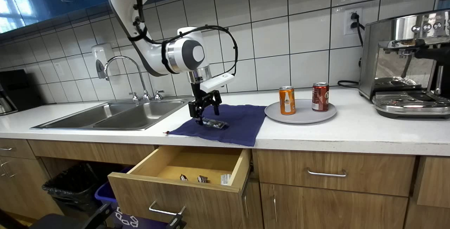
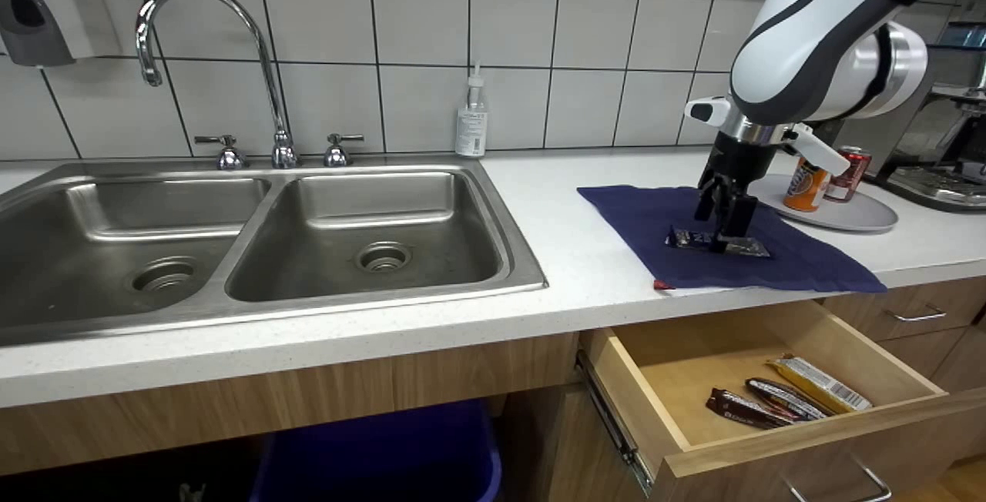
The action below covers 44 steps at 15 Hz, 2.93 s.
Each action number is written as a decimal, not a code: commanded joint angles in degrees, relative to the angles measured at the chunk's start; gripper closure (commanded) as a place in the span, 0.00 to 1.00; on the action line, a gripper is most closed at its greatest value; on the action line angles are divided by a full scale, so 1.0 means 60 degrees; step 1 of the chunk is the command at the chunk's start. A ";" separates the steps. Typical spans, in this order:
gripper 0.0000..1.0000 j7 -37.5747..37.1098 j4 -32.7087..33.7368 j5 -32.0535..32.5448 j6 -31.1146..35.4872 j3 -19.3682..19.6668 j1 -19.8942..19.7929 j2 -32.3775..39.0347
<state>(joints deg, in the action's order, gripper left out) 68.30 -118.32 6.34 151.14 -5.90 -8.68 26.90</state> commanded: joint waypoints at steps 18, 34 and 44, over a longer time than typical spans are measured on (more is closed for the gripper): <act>0.93 0.0096 0.0353 -0.0101 -0.0392 -0.0026 -0.0032 -0.0012; 0.93 0.0346 -0.1027 -0.0257 0.0177 -0.0102 -0.0235 -0.0975; 0.93 0.0352 -0.2552 -0.0376 0.0823 -0.0090 -0.0186 -0.1941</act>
<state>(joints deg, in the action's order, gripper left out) 68.54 -129.20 5.63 154.31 -5.90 -9.22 19.25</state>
